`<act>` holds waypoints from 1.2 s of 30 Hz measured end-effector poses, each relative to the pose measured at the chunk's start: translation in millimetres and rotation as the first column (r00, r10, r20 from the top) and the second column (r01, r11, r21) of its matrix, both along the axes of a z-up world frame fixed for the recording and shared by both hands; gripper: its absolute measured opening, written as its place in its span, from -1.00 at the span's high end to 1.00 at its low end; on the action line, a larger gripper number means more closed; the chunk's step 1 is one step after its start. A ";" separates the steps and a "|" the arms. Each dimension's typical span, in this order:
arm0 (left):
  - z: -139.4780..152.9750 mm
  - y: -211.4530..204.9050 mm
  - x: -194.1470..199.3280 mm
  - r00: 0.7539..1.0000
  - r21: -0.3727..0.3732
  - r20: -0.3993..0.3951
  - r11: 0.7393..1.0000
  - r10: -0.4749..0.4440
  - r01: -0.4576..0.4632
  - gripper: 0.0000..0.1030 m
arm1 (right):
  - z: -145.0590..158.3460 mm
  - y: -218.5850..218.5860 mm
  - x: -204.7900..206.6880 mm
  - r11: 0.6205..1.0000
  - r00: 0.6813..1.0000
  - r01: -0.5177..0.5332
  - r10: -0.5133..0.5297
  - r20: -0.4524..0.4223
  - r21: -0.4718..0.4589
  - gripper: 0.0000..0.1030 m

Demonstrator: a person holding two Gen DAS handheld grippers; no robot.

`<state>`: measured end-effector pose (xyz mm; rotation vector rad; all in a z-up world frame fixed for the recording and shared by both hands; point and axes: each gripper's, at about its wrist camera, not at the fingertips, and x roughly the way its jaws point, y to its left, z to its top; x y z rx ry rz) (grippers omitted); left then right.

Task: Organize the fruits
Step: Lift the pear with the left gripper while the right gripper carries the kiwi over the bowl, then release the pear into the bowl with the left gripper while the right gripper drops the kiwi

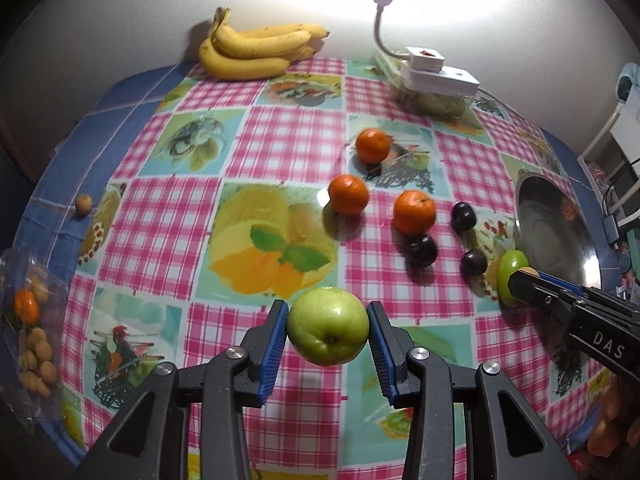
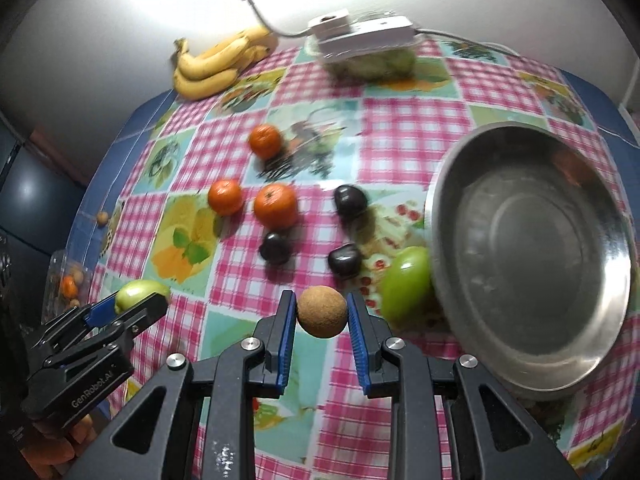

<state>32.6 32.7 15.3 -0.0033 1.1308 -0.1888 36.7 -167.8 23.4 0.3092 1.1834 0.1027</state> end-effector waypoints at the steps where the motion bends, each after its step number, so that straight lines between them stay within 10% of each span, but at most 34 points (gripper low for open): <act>1: 2.3 -3.9 0.6 1.000 0.002 0.003 1.000 -0.006 0.006 0.17 | 1.3 -5.5 -0.3 1.000 1.000 0.014 -0.014 0.002 0.002 0.48; 36: 19.0 -246.7 8.9 0.914 0.041 -0.002 0.913 -0.406 0.405 0.17 | -17.2 -198.1 -43.3 0.866 0.862 0.500 -0.500 -0.079 -0.016 0.47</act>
